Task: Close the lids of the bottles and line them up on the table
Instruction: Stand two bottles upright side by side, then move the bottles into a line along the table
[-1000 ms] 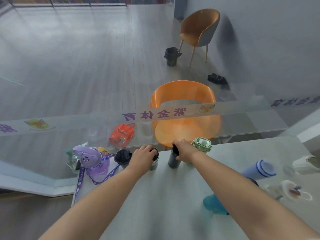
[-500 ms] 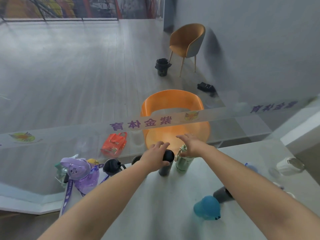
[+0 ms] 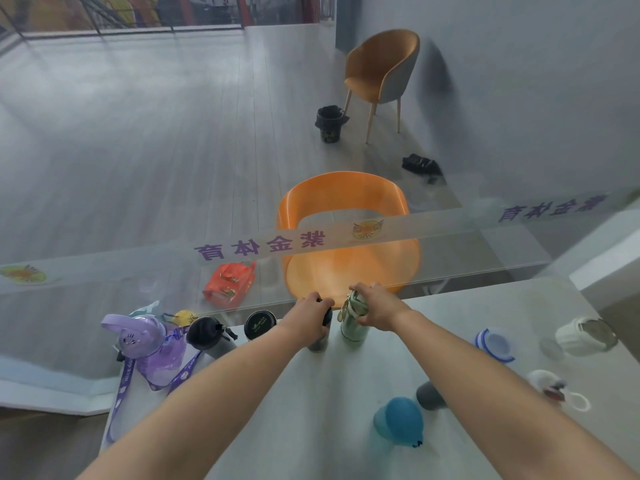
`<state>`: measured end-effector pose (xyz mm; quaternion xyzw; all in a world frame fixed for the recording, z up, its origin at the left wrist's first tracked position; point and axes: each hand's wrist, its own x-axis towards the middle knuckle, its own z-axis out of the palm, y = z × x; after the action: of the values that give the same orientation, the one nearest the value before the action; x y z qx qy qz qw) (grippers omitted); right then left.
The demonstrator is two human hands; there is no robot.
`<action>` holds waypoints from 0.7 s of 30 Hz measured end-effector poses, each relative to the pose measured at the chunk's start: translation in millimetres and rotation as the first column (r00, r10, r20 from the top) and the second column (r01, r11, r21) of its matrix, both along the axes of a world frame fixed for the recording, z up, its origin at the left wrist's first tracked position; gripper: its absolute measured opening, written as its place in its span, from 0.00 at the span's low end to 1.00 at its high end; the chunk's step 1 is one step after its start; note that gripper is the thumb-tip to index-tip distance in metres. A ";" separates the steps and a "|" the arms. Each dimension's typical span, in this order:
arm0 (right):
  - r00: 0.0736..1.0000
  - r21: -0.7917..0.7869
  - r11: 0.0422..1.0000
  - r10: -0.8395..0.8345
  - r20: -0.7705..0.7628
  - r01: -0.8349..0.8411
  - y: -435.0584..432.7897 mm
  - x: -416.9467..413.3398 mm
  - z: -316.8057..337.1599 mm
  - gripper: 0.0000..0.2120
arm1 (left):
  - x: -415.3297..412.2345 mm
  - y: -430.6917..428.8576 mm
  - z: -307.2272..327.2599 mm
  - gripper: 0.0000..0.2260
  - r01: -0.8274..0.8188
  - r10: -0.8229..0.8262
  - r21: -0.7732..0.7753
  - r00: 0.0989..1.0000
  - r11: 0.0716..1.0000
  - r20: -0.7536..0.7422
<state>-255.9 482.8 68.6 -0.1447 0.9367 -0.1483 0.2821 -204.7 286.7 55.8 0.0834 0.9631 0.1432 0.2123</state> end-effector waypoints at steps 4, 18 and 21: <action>1.000 0.007 1.000 -0.007 -0.004 0.007 6.0 -1.5 -0.7 0.38 | -2.4 3.5 2.3 0.24 0.015 -0.015 -0.003 1.000 1.000 -0.003; 0.999 -0.005 1.000 -0.022 -0.028 0.022 22.3 3.3 -6.6 0.35 | -3.6 -0.5 1.1 0.26 0.016 -0.016 0.028 1.000 0.999 -0.012; 0.999 -0.011 0.999 -0.041 -0.026 0.041 22.6 5.2 -8.1 0.36 | -3.3 0.0 1.5 0.26 0.025 -0.025 0.025 1.000 0.999 -0.006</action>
<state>-250.7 505.4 60.5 -0.1289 0.9424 -0.1571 0.2657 -208.0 286.7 57.3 0.0986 0.9607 0.1522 0.2104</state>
